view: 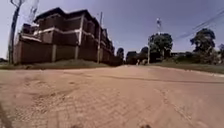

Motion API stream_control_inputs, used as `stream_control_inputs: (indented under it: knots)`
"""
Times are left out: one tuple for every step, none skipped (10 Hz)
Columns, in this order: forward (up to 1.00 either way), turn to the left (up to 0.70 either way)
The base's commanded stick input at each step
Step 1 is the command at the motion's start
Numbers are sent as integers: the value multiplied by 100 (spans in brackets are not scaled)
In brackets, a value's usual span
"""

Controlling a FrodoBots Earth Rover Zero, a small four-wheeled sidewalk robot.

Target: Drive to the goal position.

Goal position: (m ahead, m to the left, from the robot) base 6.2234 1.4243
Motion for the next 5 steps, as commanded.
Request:
stream_control_inputs:
  knots:
    - [30, 0]
    - [30, 0]
    - [30, 0]
    - [30, 0]
    - [30, 0]
